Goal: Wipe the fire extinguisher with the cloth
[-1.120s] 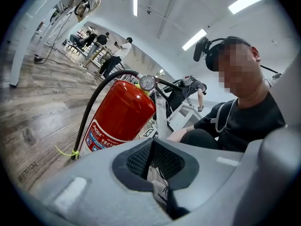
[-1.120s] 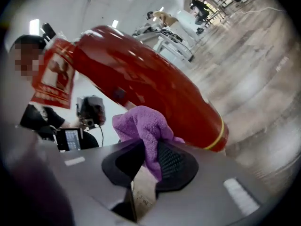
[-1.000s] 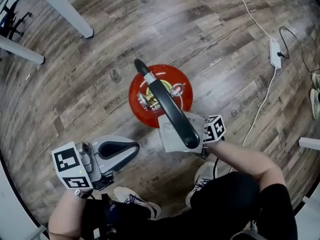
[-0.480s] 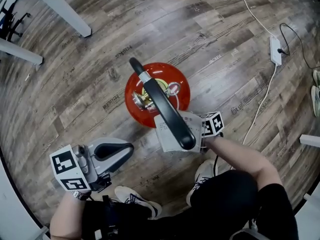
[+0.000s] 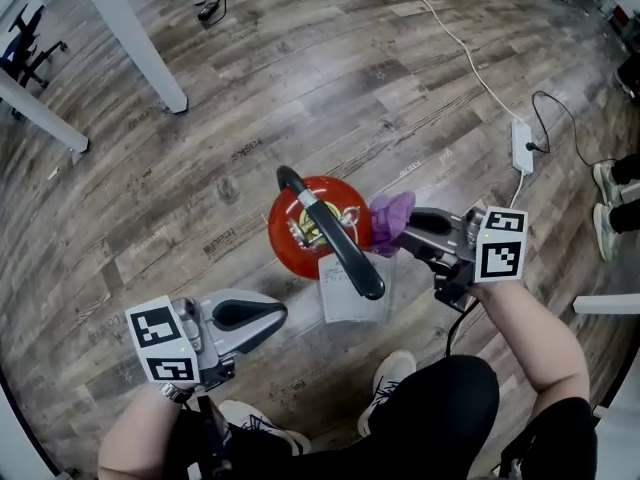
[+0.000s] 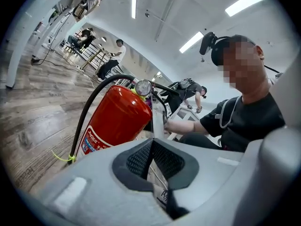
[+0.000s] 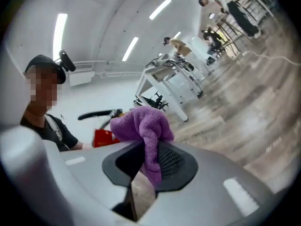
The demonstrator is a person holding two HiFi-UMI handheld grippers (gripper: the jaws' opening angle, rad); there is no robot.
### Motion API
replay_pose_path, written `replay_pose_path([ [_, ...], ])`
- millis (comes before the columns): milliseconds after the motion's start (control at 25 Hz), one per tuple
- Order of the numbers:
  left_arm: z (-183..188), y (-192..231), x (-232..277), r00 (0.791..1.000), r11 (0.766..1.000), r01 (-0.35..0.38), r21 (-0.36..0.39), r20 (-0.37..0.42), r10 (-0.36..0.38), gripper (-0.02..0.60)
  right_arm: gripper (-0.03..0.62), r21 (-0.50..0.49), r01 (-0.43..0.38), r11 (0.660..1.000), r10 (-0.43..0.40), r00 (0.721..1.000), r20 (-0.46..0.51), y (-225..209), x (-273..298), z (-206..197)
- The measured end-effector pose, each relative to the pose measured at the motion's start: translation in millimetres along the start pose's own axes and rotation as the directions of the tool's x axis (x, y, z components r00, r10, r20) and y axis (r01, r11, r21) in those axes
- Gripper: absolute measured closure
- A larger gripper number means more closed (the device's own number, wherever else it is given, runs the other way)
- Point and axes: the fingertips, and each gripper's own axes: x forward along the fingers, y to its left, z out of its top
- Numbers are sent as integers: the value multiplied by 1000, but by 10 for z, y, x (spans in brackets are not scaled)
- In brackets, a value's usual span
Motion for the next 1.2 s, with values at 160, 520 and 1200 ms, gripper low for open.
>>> replay_pose_path([
  [160, 77, 49, -14, 1000, 1000, 2, -2, 27, -2, 581, 522, -289, -108, 951, 68, 987, -146, 668, -103, 734],
  [520, 252, 99, -117, 996, 1000, 19, 10, 92, -20, 581, 520, -549, -452, 703, -2, 771, -637, 1902, 10, 694],
  [1200, 243, 44, -178, 995, 997, 44, 58, 92, -49, 581, 522, -618, -502, 605, -344, 535, -771, 1140, 989, 633],
])
